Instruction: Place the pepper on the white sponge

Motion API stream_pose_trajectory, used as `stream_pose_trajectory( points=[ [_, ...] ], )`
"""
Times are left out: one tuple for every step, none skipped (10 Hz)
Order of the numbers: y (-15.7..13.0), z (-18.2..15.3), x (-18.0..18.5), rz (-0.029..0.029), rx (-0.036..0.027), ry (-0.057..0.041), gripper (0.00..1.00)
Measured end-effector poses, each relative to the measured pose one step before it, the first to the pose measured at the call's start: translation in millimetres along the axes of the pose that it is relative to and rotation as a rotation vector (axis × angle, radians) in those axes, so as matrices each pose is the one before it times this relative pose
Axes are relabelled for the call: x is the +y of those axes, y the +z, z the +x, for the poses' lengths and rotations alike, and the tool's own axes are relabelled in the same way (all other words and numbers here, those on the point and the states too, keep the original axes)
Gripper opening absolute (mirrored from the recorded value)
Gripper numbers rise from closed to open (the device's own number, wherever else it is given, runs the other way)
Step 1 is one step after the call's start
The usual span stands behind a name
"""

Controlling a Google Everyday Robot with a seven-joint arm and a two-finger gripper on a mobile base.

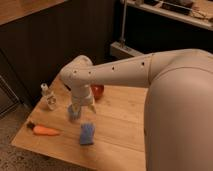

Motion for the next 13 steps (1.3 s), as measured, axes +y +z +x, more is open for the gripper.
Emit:
stream_pose_trajectory(
  points=[
    [-0.13,0.01,0.06,-0.00003,-0.00021,-0.00017,0.65],
    [0.01,-0.03,-0.05,0.0,-0.00005,0.00011,0.65],
    [-0.01,0.0,0.01,-0.00004,0.00002,0.00002,0.65],
    [-0.02,0.02,0.04,-0.00005,0.0,-0.00008,0.65],
    [0.02,-0.01,-0.05,0.00006,0.00001,0.00008,0.65],
    [-0.02,0.02,0.03,0.00001,-0.00001,-0.00008,0.65],
    [0.01,-0.03,0.0,-0.00004,-0.00002,0.00007,0.65],
    [0.01,0.02,-0.01,-0.00001,0.00005,0.00001,0.65],
    [-0.03,0.0,0.04,-0.00001,-0.00008,-0.00008,0.65],
    [0.02,0.01,-0.03,0.00002,0.00005,0.00006,0.65],
    [-0.25,0.19,0.32,0.00064,-0.00087,-0.00146,0.65],
    [0.93,1.14,2.05,0.0092,-0.00381,-0.01404,0.65],
    [3.29,5.39,15.52,0.00986,-0.00587,-0.04891,0.65]
  ],
)
